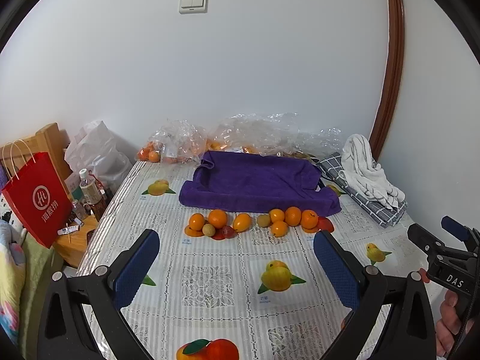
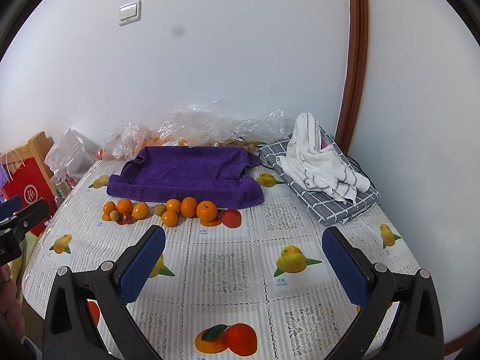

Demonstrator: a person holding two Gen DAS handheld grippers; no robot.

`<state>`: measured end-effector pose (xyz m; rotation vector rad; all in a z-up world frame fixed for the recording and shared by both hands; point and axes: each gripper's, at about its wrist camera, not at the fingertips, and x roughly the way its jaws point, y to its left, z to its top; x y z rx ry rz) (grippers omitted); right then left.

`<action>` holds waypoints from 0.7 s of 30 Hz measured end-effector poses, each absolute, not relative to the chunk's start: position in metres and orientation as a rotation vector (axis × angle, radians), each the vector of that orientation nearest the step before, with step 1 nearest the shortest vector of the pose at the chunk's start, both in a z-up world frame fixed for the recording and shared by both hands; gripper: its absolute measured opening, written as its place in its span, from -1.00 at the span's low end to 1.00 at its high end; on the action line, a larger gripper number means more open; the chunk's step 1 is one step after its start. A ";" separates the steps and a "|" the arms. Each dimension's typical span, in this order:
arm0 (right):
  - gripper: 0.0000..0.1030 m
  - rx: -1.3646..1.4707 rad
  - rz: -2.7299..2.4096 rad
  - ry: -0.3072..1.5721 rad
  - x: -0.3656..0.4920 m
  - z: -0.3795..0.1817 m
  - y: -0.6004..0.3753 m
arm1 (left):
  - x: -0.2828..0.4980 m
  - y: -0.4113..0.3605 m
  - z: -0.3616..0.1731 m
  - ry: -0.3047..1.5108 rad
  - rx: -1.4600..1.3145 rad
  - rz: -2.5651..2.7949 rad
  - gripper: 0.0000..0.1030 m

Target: Organize fruits

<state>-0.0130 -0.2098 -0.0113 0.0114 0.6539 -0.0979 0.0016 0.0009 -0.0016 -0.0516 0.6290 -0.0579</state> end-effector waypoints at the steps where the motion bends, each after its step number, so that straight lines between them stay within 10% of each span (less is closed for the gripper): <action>1: 0.99 0.013 -0.098 0.653 -0.013 -0.011 -0.210 | 0.002 0.001 -0.002 0.631 -0.051 -0.058 1.00; 21: 0.99 0.022 -0.094 0.649 -0.012 -0.016 -0.210 | -0.001 -0.003 -0.003 0.633 -0.049 -0.077 1.00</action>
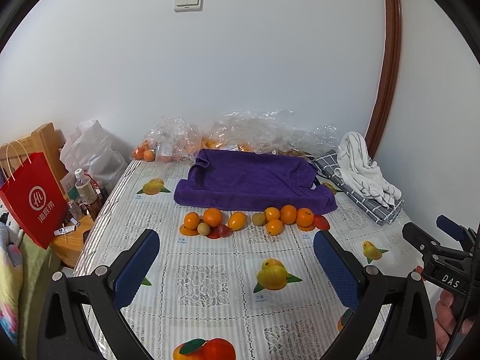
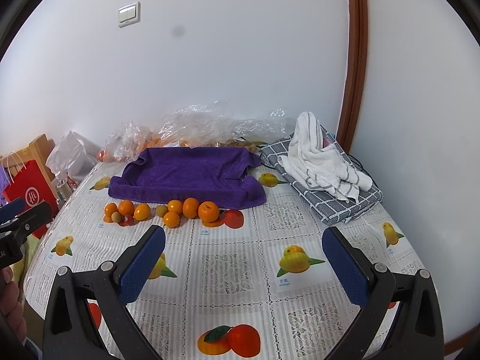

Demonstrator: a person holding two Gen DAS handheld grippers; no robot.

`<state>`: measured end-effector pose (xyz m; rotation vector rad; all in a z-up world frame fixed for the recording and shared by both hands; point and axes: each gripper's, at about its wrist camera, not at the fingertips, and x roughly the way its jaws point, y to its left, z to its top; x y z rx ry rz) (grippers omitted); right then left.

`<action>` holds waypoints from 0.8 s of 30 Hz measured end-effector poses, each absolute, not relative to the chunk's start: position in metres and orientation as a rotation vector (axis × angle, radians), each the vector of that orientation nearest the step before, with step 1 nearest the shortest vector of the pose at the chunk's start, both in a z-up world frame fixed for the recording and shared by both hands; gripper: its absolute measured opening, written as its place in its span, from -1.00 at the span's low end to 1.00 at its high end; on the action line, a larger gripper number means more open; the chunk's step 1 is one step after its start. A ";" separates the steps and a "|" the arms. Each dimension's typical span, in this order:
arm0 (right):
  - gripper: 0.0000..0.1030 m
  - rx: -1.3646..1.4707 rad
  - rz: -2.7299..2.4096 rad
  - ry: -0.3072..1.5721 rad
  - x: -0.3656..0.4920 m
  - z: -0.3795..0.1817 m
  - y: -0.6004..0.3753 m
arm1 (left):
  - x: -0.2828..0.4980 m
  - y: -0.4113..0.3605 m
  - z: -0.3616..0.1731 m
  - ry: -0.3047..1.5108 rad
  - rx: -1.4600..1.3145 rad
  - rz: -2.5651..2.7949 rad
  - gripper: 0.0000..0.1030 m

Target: Organize fruits

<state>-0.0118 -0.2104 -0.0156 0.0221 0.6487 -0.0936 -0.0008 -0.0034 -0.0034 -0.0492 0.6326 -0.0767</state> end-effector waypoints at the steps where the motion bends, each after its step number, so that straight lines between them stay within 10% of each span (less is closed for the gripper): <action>1: 0.99 0.021 -0.094 0.649 -0.012 -0.015 -0.209 | -0.001 -0.003 -0.003 0.633 -0.050 -0.076 1.00; 24: 0.99 0.009 -0.085 0.650 -0.010 -0.013 -0.202 | 0.001 0.005 0.005 0.635 -0.065 -0.090 1.00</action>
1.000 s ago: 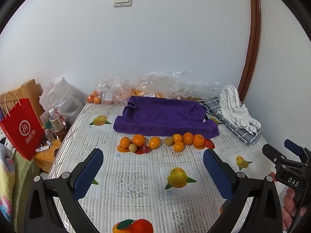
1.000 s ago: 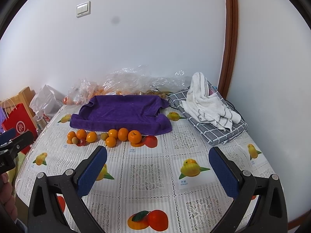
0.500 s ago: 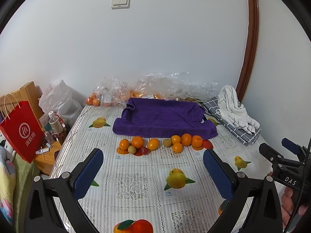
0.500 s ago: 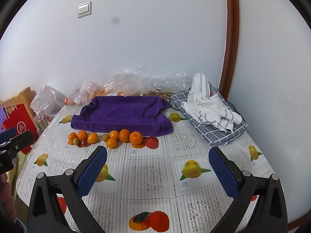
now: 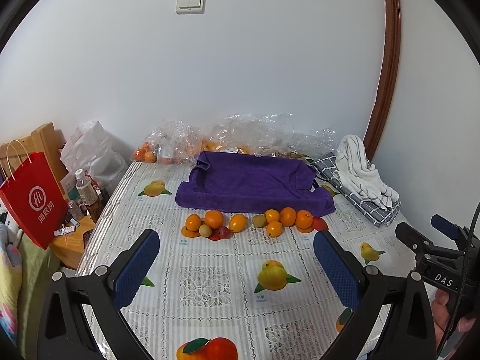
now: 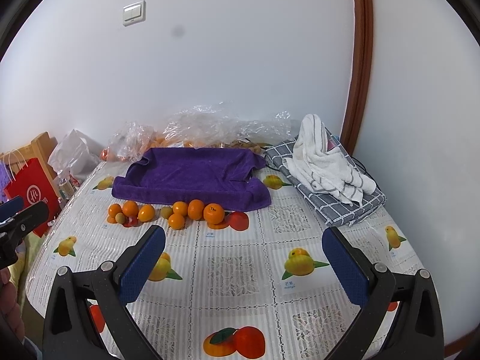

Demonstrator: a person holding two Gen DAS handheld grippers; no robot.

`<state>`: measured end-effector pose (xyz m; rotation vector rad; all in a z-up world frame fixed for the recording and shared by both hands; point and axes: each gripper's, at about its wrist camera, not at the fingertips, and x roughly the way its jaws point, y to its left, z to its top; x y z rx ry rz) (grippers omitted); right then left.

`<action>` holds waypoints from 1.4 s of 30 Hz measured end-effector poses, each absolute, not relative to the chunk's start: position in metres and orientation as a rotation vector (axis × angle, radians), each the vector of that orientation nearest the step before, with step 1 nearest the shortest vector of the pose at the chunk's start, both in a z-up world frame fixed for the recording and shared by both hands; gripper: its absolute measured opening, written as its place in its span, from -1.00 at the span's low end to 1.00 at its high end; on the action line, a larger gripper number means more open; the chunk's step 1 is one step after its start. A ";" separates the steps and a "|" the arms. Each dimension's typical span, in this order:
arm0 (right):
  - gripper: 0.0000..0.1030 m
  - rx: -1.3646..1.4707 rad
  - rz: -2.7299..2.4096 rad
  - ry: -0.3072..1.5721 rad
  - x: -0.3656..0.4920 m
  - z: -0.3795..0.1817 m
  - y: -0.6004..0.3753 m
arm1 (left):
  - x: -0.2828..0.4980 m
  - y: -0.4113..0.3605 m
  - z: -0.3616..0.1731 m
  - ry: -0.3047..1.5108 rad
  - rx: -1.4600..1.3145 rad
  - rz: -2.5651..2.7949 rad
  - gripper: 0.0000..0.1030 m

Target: Organize fruits

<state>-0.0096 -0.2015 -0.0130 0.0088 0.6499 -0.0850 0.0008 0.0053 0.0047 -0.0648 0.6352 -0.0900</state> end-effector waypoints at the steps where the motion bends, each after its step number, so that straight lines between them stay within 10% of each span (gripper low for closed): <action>1: 0.99 0.008 -0.090 0.649 -0.010 -0.012 -0.202 | 0.001 0.005 0.005 0.636 -0.063 -0.091 1.00; 42: 0.96 0.038 -0.058 0.752 0.055 -0.058 -0.209 | 0.064 0.014 -0.030 0.697 -0.036 -0.076 1.00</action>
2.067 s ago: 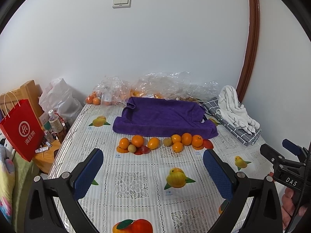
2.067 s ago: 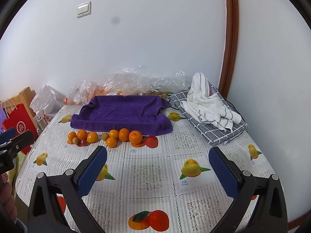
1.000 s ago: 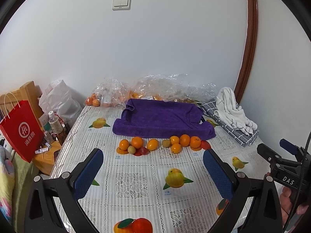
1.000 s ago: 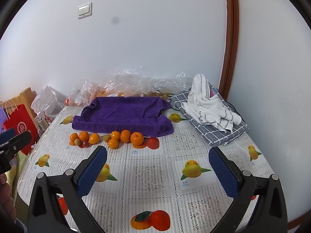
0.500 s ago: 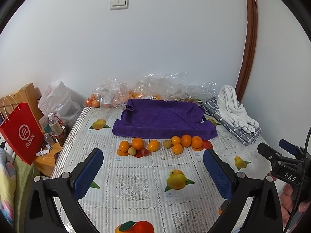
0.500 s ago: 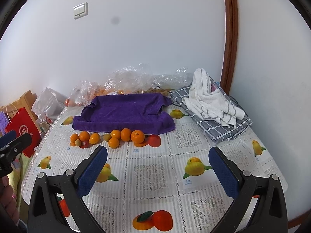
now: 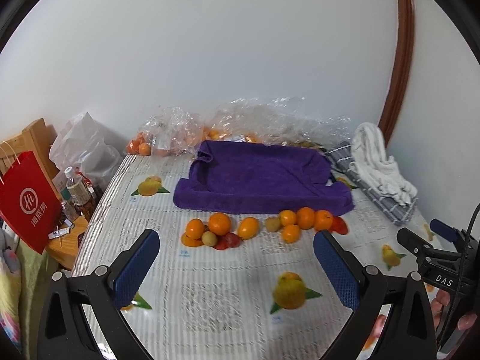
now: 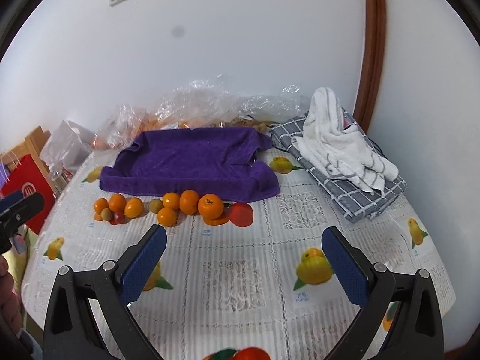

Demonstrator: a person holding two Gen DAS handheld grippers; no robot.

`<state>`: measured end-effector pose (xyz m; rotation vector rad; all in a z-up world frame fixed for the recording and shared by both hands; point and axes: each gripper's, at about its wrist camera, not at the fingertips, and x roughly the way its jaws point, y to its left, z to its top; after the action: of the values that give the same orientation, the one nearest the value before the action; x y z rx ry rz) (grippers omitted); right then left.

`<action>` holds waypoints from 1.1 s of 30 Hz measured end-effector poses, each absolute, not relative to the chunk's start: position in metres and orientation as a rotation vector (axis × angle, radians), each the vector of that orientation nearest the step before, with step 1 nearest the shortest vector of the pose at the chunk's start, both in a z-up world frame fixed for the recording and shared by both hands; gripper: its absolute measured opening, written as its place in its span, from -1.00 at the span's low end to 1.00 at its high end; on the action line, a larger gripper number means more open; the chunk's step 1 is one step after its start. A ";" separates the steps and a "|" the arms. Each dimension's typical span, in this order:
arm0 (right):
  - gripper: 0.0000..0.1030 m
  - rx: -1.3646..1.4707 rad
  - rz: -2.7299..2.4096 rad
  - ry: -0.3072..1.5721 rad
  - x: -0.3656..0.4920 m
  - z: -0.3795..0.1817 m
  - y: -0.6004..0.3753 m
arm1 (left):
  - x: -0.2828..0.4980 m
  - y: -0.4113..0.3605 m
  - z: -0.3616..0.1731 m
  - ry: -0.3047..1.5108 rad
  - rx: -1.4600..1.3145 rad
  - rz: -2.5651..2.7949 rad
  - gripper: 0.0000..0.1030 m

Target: Organize fruits

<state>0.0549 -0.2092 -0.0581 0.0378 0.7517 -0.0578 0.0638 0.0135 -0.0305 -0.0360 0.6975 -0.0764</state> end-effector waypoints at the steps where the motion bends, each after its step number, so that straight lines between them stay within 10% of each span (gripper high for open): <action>1: 0.93 0.028 -0.057 0.754 0.062 -0.064 -0.208 | 0.068 0.015 -0.033 0.699 -0.033 -0.075 1.00; 33: 0.11 -0.037 0.110 0.925 0.204 -0.187 -0.178 | 0.172 0.085 -0.132 0.785 -0.202 -0.073 0.86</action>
<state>0.2038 -0.1785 -0.1868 -0.0369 0.9254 0.1100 0.1718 0.0848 -0.1318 -0.2024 0.7850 -0.0725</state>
